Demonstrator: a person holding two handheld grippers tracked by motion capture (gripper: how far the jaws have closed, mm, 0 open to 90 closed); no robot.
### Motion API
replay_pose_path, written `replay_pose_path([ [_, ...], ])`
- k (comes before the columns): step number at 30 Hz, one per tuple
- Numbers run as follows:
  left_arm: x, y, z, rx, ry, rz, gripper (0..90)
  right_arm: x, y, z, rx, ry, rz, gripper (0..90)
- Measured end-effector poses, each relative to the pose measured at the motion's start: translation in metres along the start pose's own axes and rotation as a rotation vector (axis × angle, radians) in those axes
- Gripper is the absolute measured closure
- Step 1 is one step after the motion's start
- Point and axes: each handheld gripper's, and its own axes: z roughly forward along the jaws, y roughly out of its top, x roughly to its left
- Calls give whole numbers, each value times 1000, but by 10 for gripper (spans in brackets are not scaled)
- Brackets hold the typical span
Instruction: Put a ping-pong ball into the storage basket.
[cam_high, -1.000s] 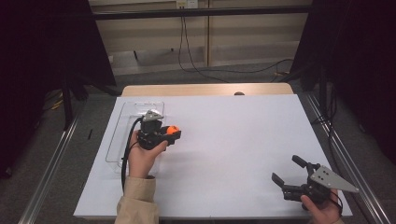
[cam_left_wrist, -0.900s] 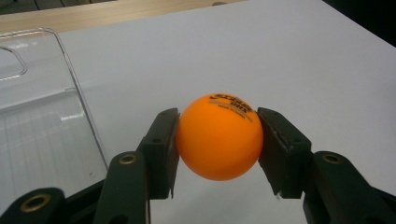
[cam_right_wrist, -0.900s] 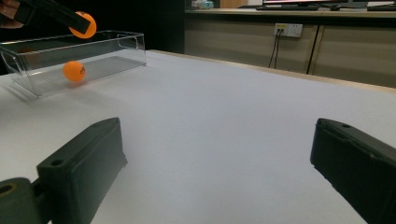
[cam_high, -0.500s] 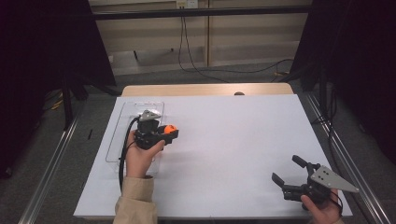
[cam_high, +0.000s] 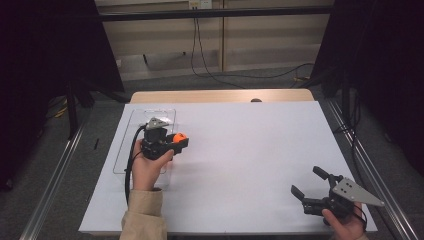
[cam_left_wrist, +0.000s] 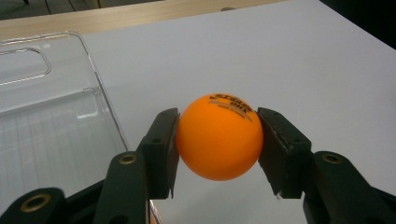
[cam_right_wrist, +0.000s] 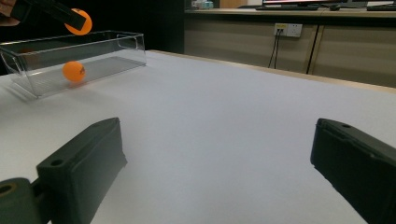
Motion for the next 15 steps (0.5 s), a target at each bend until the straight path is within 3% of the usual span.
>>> replay_pose_path([
  [15,4,-1,-4,-6,12,-10,510,0,0,0,-1,0,-2,27],
])
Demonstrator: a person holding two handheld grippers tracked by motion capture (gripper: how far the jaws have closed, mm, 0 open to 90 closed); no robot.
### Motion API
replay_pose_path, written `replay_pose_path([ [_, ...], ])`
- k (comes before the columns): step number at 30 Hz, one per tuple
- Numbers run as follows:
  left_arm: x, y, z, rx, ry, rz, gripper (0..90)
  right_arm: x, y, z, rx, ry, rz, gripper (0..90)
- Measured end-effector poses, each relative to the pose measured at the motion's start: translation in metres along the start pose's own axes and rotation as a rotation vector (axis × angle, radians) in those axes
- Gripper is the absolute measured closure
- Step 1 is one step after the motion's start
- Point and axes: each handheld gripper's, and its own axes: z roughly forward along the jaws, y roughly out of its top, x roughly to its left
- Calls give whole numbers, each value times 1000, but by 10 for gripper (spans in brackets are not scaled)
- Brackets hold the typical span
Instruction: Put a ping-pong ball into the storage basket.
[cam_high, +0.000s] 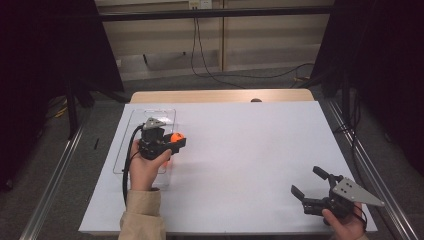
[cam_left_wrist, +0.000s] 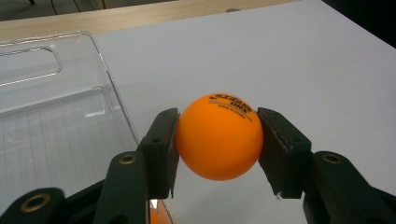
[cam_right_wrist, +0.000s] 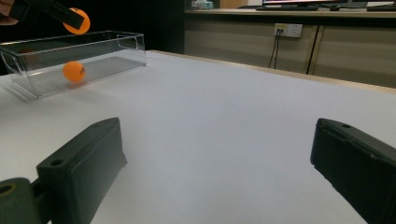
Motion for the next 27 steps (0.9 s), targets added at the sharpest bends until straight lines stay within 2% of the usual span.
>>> replay_pose_path([
  [27,9,-1,-7,-3,22,-2,510,0,0,0,0,0,-1,27],
])
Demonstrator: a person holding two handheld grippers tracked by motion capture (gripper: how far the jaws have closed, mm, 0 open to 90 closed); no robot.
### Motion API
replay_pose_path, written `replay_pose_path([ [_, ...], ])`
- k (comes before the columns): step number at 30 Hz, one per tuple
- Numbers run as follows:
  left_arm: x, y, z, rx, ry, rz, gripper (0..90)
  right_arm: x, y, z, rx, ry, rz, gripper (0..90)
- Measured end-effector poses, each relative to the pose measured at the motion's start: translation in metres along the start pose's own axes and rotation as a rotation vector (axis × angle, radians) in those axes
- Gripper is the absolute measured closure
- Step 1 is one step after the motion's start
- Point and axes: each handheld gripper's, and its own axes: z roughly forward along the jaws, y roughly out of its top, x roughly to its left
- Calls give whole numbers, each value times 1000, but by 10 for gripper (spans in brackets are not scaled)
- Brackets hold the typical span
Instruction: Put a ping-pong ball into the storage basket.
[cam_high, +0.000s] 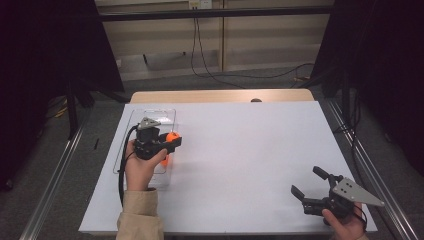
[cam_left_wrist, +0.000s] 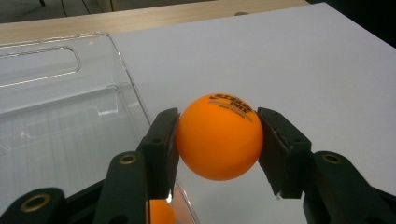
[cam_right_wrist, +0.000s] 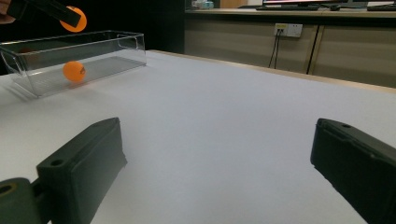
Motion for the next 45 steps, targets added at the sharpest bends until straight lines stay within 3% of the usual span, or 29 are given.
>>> replay_pose_path([
  [45,12,-4,-5,-13,33,-15,510,0,0,0,2,0,1,27],
])
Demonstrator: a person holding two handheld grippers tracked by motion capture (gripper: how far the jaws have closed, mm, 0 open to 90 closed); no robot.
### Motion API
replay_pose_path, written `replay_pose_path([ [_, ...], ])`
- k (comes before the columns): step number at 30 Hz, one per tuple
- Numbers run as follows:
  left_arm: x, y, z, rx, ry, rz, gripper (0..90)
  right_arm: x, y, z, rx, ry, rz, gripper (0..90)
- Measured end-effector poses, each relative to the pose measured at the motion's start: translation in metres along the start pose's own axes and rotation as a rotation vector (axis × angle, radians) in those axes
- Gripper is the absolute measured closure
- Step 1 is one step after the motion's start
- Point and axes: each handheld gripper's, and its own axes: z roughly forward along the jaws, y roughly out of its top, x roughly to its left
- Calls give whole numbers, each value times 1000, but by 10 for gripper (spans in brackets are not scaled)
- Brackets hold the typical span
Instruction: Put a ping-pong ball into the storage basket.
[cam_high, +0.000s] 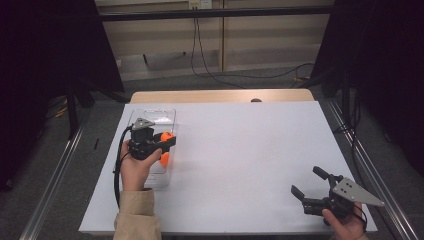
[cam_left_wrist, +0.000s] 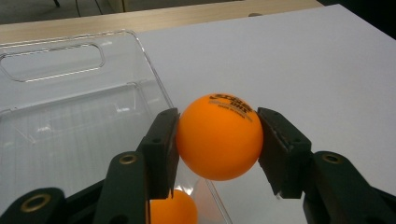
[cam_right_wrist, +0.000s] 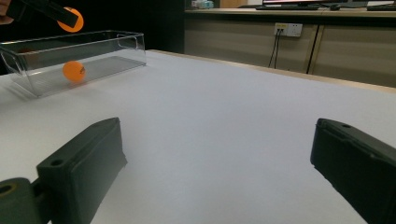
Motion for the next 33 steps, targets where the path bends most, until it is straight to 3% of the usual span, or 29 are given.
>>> replay_pose_path([
  [33,15,-6,-6,-15,54,-21,510,0,0,0,0,3,-7,27],
])
